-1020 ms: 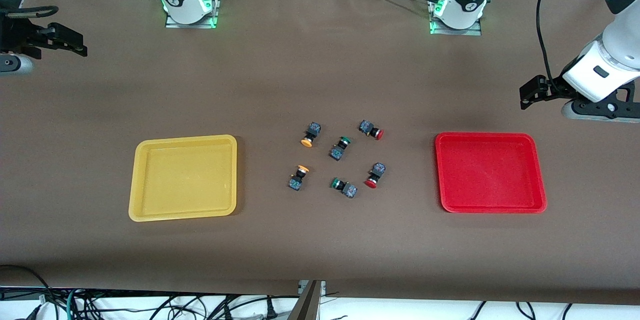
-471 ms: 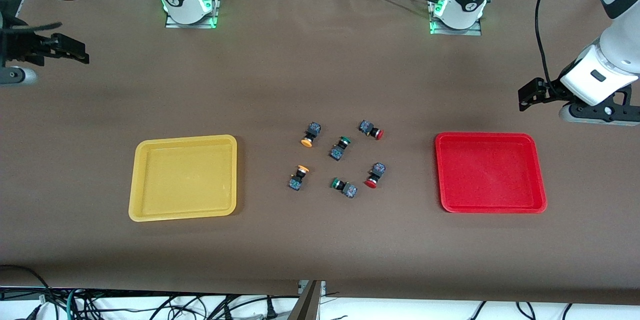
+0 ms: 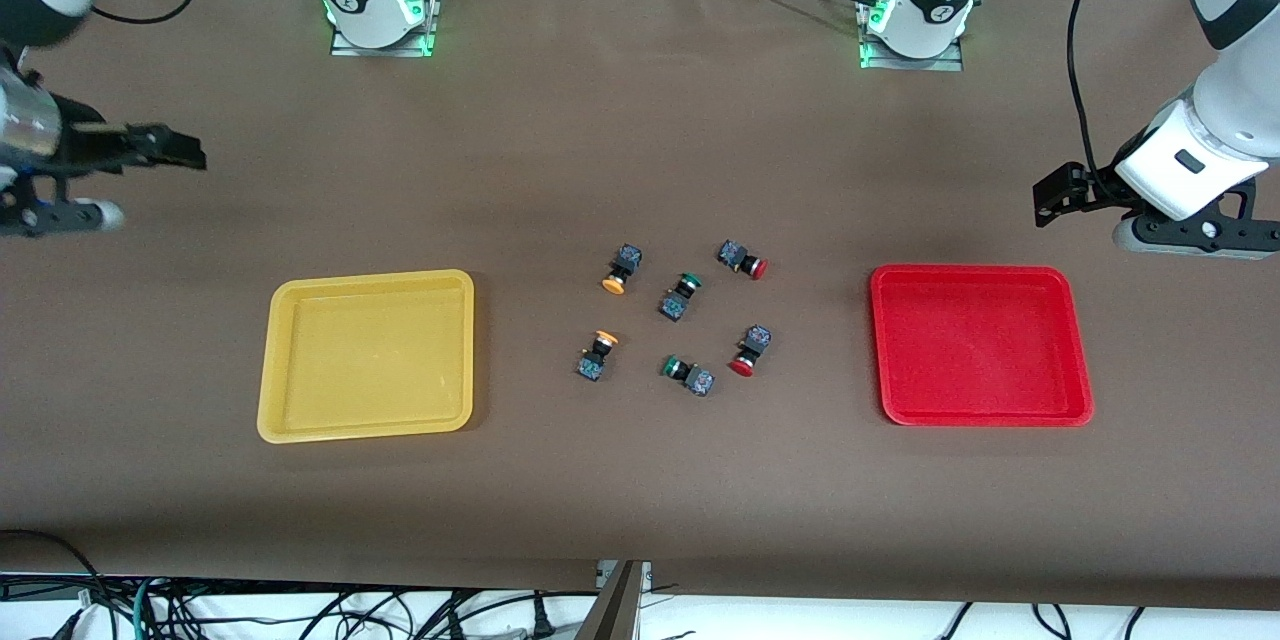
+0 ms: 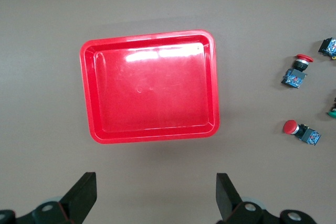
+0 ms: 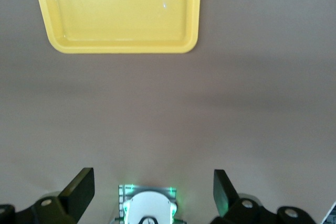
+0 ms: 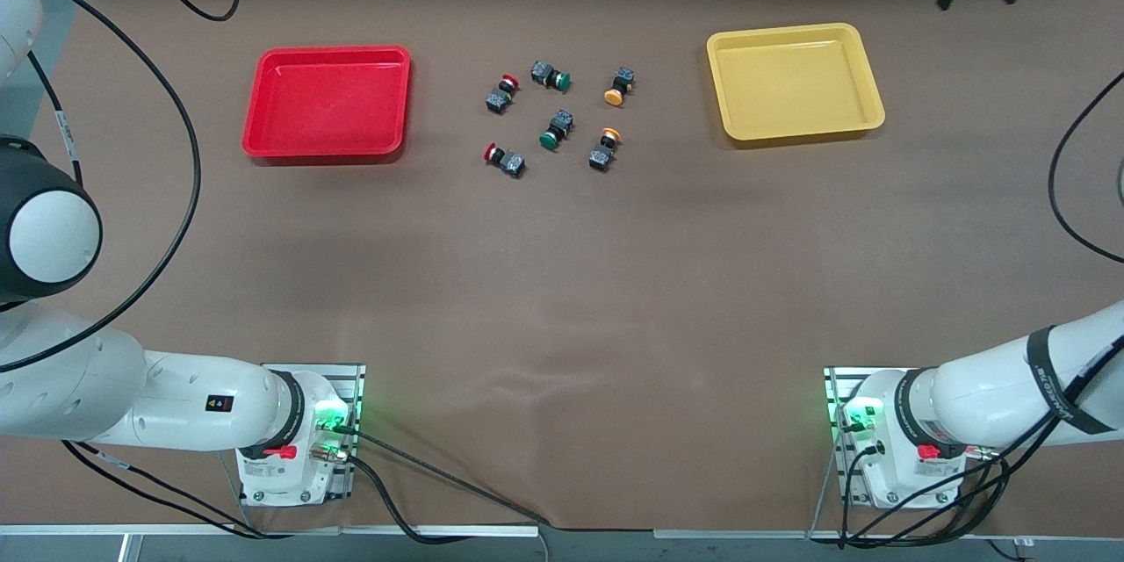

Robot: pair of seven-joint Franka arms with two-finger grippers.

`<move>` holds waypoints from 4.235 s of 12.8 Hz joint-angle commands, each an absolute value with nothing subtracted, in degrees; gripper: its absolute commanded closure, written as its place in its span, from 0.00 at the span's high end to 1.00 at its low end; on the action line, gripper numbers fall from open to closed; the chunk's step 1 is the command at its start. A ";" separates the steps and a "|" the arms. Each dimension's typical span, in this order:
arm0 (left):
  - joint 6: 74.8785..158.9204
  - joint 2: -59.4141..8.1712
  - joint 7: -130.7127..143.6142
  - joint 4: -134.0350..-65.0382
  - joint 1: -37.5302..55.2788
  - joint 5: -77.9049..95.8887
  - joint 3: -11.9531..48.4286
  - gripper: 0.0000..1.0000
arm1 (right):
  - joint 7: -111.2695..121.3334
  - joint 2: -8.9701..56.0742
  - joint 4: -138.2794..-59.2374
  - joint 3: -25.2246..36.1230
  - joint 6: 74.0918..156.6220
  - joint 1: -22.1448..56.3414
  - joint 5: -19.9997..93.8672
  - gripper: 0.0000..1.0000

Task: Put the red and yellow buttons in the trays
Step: 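Reach the right gripper to an orange button while the left gripper reaches a red button, then grasp the orange button with the right gripper while the left gripper grasps the red, then carry the orange button toward the yellow tray while the left gripper carries the red, then lower the orange button into the yellow tray while the left gripper lowers the red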

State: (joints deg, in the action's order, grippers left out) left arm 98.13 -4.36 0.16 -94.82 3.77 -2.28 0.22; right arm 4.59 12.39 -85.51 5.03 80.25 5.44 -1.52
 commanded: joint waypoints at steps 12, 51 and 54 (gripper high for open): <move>111.33 -34.43 9.67 -79.10 23.36 5.27 0.26 1.00 | -37.14 35.84 -85.08 4.83 109.04 27.22 13.53 1.00; 117.14 -37.44 -40.24 -96.23 9.76 -6.94 -0.26 0.18 | -4.68 42.88 -84.90 12.39 111.80 13.82 14.16 0.00; 117.51 -37.36 -40.52 -96.24 9.84 -6.94 -0.18 1.00 | -2.29 44.56 -84.90 12.39 111.88 11.69 13.45 0.00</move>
